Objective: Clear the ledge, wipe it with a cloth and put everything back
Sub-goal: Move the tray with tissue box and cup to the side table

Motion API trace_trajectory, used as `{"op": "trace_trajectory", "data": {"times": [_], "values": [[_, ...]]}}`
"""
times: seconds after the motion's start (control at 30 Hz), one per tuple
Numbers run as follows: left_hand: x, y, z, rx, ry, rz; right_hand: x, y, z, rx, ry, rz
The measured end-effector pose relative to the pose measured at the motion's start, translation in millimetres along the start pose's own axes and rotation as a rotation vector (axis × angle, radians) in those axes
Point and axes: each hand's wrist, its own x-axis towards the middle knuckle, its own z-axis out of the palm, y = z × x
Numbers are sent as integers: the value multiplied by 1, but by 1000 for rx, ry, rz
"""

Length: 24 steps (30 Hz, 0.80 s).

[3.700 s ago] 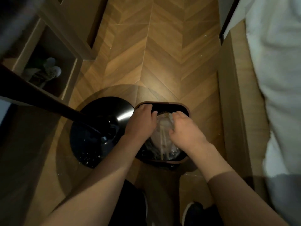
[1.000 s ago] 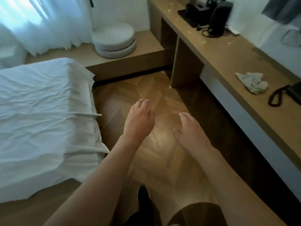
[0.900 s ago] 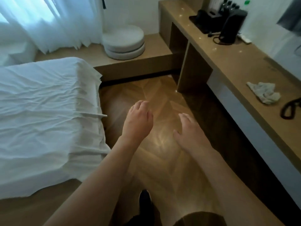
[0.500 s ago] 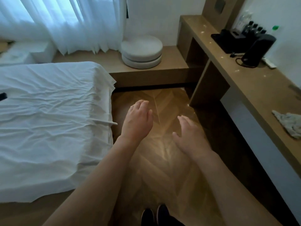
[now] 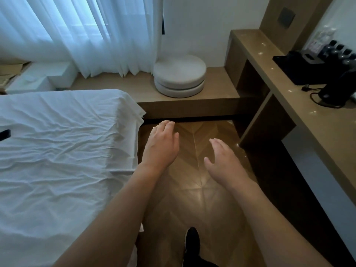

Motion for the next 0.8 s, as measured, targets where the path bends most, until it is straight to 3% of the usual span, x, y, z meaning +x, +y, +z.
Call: {"op": "trace_trajectory", "data": {"times": [0.4,0.8], "values": [[209,-41,4,65,49,-51,223,-38,-28,68,-56,-98],[463,-114,1,72,53,25,469,-116,-51,70,20,-105]]}}
